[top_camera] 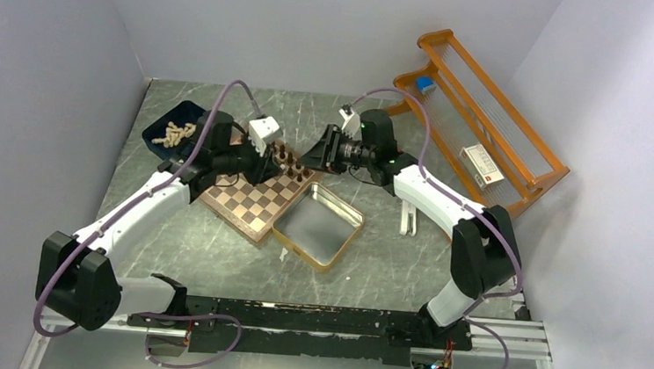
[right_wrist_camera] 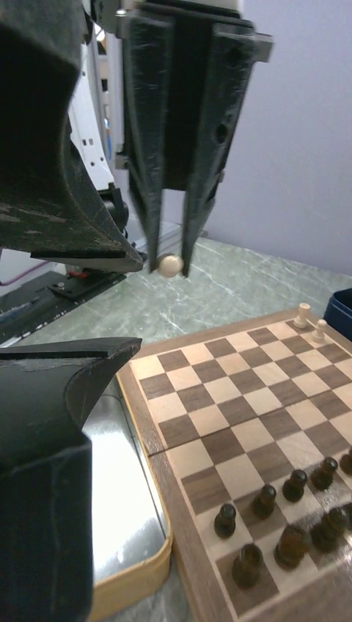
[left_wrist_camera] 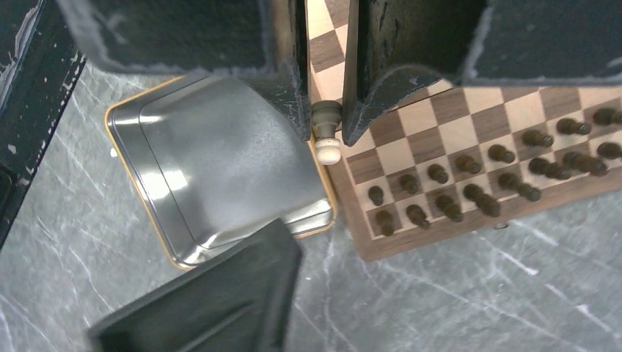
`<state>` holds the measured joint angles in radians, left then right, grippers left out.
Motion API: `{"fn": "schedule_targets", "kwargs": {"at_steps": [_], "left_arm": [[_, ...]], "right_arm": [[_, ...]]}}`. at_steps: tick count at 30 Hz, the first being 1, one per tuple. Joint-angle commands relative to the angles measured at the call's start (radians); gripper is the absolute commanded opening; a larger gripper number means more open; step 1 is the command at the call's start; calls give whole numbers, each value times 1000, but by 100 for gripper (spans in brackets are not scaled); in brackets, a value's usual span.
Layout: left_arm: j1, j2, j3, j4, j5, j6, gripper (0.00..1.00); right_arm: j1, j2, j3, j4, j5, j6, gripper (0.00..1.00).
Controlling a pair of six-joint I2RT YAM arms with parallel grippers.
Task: Set up the chess pieces on the board
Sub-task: Place the chess piece on the chessboard.
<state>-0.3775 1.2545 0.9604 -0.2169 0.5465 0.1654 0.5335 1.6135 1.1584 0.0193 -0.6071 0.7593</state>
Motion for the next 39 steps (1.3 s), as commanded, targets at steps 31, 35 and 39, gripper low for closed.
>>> {"fn": "schedule_targets", "kwargs": {"at_steps": [31, 35, 39], "left_arm": [[-128, -59, -45, 31, -78, 173, 19], [-128, -64, -49, 32, -101, 174, 18], [-129, -63, -51, 40, -122, 161, 19]], "right_arm": [[93, 133, 22, 143, -178, 168, 32], [95, 130, 2, 139, -173, 159, 25], [94, 128, -5, 127, -161, 148, 16]]}}
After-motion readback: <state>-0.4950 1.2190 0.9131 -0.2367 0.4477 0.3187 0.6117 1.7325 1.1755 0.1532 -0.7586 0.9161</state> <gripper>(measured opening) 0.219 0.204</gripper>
